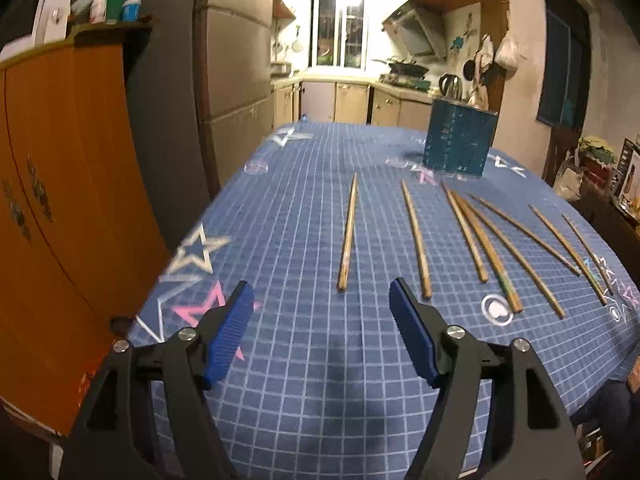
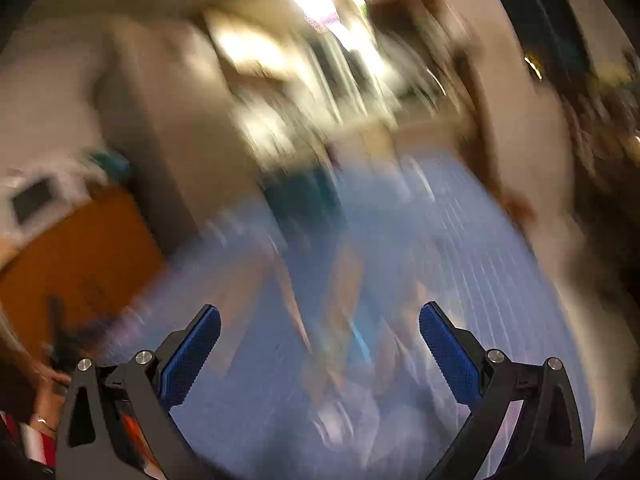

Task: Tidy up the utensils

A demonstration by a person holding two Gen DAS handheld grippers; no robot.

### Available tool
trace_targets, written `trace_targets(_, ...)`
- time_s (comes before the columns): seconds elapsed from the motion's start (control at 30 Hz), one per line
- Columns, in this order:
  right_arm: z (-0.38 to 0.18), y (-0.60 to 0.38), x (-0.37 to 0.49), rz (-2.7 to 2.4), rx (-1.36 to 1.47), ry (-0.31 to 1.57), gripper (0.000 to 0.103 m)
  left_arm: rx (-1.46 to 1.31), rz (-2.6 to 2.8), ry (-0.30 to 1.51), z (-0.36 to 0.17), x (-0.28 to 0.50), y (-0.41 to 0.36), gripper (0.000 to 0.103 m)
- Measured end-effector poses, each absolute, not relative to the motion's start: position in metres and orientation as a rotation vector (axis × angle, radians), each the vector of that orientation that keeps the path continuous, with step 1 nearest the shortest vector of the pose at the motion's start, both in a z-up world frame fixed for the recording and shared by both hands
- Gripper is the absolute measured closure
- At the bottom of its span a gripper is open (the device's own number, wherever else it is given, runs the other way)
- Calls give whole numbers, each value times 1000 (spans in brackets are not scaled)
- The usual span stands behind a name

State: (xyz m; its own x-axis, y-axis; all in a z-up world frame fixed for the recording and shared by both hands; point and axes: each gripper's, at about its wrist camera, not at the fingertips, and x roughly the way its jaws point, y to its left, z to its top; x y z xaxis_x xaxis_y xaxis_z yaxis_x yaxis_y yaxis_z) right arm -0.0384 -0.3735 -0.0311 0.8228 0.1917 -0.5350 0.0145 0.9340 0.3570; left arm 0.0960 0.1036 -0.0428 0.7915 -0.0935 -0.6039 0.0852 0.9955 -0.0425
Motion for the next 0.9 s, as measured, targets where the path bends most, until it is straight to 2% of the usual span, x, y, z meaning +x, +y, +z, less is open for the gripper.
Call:
trace_targets(0.03,-51,-373,-39,-13,345,682,4,-18,-105,679,-48,99,104,35)
trace_targets(0.1,-66,-376,-50,-54,362,679,4,13,-101,714,-55,106,101,35)
trace_targets(0.27,-40,-369,-63,-5,321,567,4,64,-195,782,-56,153,98,36)
trace_targets(0.43,-29,-339,-63,11,197,536,4,136,-242,875,-77,191,87,50)
trace_targets(0.57,-27,-334,-75,37,157,505,4,123,-388,897,-74,183,63,52)
trace_targets(0.7,-28,-336,-74,42,164,495,4,213,-525,837,-71,156,22,52)
trace_targets(0.8,-28,-340,-74,37,179,490,4,117,-585,744,-50,137,29,50)
trace_targets(0.9,-25,-342,-77,4,166,468,4,122,-397,719,-36,130,47,50)
